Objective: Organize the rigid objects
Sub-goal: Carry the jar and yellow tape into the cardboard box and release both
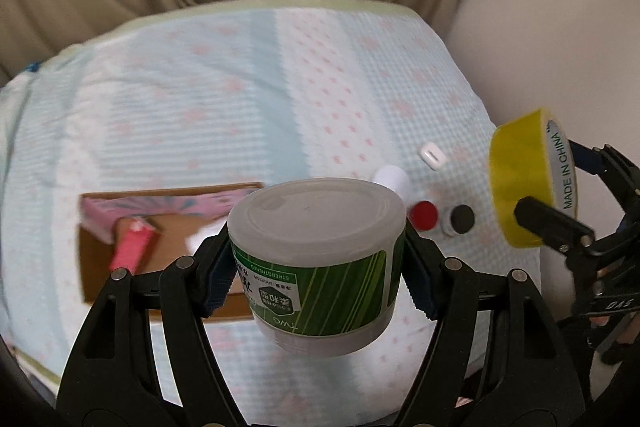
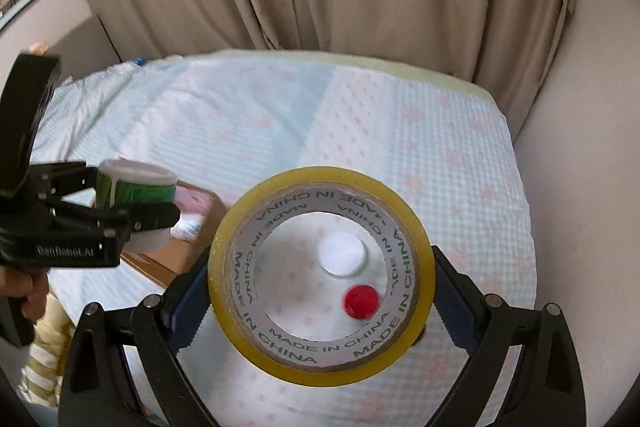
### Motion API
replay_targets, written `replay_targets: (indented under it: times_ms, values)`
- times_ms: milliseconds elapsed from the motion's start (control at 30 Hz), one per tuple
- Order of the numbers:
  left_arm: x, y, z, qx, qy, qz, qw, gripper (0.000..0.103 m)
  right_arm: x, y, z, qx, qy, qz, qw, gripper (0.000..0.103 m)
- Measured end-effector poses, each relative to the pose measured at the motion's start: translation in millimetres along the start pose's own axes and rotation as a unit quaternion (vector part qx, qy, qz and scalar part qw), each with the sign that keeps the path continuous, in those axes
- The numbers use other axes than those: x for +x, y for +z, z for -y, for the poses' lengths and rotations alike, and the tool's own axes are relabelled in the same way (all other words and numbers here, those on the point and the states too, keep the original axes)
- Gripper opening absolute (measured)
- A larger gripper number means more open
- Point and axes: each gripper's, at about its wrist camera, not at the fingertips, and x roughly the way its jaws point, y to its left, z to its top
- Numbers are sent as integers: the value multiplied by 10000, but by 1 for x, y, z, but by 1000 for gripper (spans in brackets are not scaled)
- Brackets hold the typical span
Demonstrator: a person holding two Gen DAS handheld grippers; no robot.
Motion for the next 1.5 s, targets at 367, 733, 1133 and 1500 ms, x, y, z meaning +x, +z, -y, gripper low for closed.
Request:
replay_targets:
  times_ms: [367,733,1133,1500]
  values:
    - [-49,-27,-129,-34,148,65,9999,68,0,37,-115,236,352,80,9991,96]
    - [-15,-43,-232,602,-5,-436,9972,68,65,43,-213,1498,234,-366,9878,96]
    - [83,-60,-260,727,-121,-1308,9887,68,168,22,-228,2370,239,-1321,9622,96]
    - [159,-74,-252,935,-56,-1836,9785,68,250,4,-207,2644,203,-1786,9475,96]
